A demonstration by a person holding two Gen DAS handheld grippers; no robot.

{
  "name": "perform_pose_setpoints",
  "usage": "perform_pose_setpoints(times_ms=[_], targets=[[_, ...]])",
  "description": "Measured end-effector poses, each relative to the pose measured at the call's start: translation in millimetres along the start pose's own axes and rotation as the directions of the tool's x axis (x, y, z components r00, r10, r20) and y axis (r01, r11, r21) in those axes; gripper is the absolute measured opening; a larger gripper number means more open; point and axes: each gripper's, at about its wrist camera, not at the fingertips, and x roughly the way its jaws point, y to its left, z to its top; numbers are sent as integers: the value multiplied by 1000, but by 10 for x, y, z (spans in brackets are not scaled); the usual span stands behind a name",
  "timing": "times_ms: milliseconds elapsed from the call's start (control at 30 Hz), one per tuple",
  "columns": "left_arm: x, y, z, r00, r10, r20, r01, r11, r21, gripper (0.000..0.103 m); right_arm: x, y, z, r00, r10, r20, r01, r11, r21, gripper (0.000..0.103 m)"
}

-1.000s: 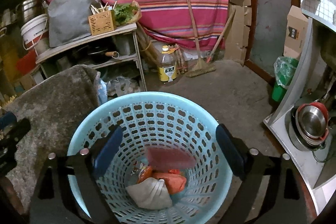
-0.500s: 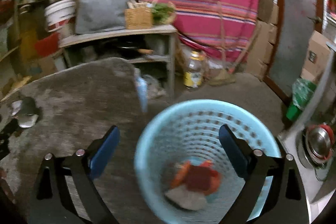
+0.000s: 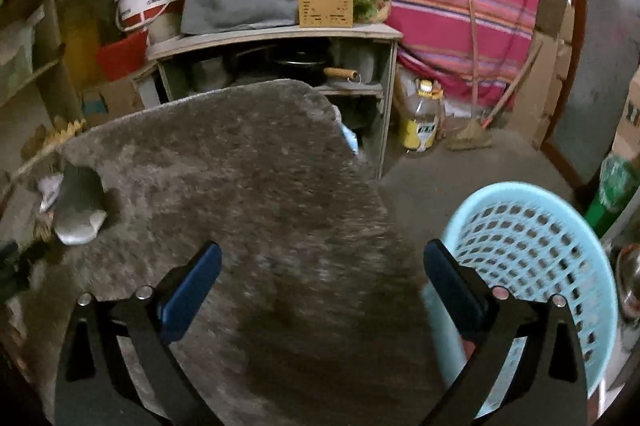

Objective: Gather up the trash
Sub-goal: 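Return to the table and grasp the second brown paper bag with the left tool, then lift the brown paper bag above the table with the left tool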

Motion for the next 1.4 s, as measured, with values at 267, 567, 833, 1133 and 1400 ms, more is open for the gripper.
perform_pose_setpoints(times_ms=[267, 567, 833, 1133, 1400], targets=[[75, -119, 32, 1000, -29, -5, 29, 994, 101, 71, 157, 275, 49, 1000, 27, 9, -27, 999, -19, 99], [-89, -79, 45, 996, -85, 18, 81, 981, 174, 42, 152, 893, 120, 996, 88, 18, -86, 990, -114, 99], [-324, 309, 117, 997, -38, 72, 27, 987, 157, 42, 69, 1544, 73, 985, 171, 8, -166, 967, -193, 99], [-249, 934, 281, 996, 33, 85, -36, 999, 40, 42, 118, 2001, 35, 982, 191, -3, -185, 946, -266, 99], [-35, 988, 386, 997, 37, 74, -41, 998, 48, 42, 351, 2233, 128, 983, 177, -40, -181, 939, -291, 99]])
